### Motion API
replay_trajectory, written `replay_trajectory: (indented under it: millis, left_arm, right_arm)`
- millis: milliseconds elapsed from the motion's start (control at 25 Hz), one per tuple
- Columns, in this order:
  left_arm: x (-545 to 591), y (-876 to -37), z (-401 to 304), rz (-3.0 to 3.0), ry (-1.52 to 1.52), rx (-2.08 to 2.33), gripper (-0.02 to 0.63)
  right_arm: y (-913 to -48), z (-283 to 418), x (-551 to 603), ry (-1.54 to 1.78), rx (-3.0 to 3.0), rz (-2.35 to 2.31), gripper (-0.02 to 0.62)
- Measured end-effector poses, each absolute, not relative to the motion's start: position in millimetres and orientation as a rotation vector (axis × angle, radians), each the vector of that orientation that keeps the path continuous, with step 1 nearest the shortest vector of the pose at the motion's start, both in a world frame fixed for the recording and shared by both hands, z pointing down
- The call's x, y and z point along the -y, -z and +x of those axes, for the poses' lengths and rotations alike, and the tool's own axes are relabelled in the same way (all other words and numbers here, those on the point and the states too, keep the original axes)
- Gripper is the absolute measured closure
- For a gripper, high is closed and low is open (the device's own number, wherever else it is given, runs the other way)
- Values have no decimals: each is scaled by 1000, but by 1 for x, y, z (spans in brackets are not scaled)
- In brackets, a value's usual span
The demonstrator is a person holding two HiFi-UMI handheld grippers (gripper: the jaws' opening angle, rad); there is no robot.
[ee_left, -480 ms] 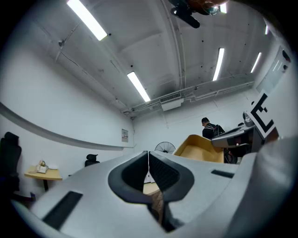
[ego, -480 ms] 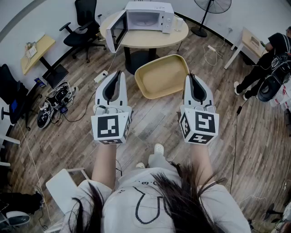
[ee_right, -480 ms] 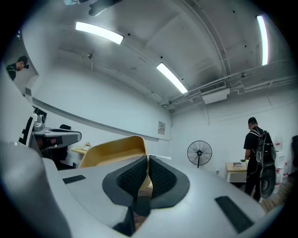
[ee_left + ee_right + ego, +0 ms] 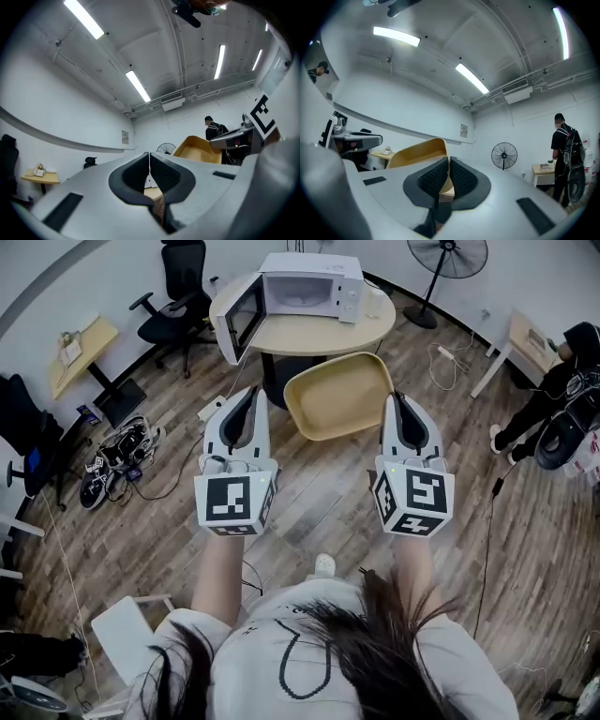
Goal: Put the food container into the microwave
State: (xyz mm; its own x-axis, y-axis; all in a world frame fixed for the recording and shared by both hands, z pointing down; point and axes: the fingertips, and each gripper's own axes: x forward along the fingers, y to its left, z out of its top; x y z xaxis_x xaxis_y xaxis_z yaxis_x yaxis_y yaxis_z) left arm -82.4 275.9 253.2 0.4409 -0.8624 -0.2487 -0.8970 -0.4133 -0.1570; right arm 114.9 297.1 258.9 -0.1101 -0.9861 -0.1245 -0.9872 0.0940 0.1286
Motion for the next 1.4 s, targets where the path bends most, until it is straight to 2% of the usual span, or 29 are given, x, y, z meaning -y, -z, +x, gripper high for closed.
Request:
replay_trajectory:
  millis: [640,960,1400]
  left_arm:
    - [-186,-255,-27,-2336,-167,-1650,595]
    - [-125,-257,-33,-2318,-150,-1674,595]
    - [26,-261,-53,-2351,-169,-1648,595]
  right_arm:
    - [-271,169,-190,-209,-2441,-1962,557]
    - [-283,173,-129,-121,-2426,-1962,557]
    - [-288,158,18,-91,-2401,-2014,557]
